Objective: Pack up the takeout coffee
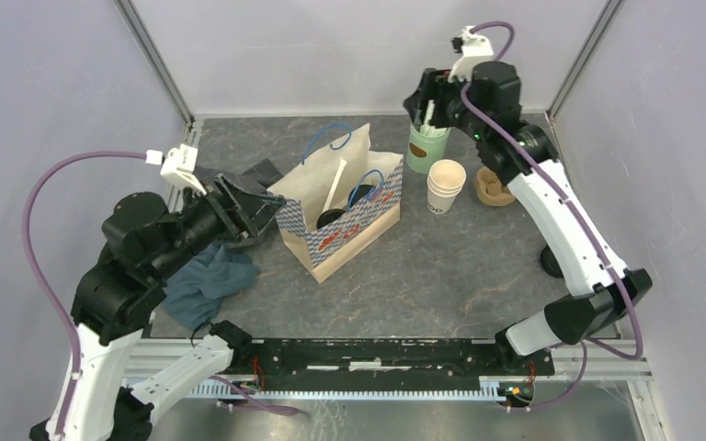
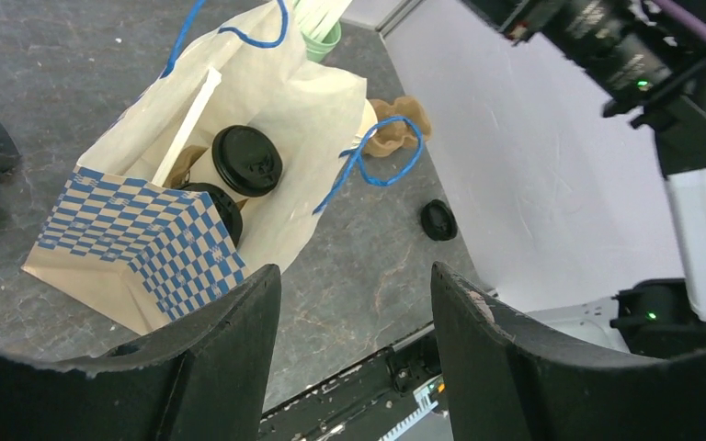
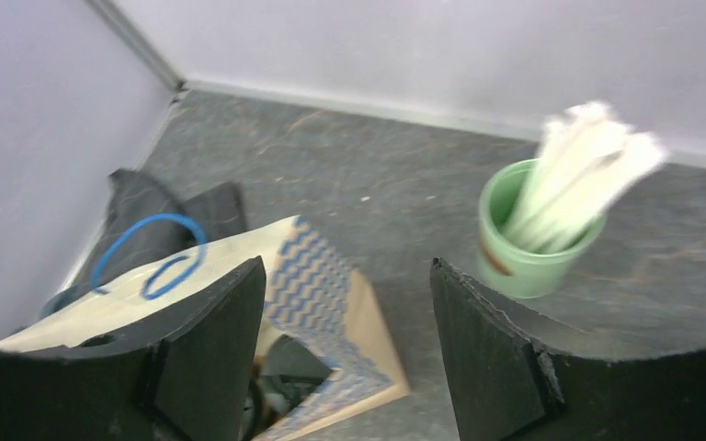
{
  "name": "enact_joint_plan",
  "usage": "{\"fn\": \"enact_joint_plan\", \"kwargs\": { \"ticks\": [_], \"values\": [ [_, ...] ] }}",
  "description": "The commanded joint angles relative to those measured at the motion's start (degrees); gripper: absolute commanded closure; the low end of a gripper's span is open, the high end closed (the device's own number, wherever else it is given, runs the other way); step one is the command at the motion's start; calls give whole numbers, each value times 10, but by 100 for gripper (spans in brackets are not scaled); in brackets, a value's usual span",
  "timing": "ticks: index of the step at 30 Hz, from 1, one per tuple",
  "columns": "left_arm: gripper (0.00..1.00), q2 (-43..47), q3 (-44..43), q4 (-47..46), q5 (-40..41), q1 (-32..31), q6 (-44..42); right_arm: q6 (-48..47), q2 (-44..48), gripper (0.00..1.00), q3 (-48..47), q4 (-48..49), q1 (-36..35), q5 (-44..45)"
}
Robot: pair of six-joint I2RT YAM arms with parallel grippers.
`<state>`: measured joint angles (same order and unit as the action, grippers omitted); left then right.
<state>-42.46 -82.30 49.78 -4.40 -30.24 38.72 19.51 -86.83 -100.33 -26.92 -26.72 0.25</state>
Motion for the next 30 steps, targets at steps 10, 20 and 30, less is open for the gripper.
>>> {"fn": "enact_joint_plan", "kwargs": {
  "ticks": [10,20,30],
  "values": [
    [32,-72,-27,-24,23,2,-14,-46,-126,48,27,62,162,-60],
    [32,-86,-28,-19,43,2,-11,-21,-233,53,-22,140,178,-96],
    [26,-97,-25,-33,66,2,-15,21,-281,59,-53,175,189,-71]
  ]
}}
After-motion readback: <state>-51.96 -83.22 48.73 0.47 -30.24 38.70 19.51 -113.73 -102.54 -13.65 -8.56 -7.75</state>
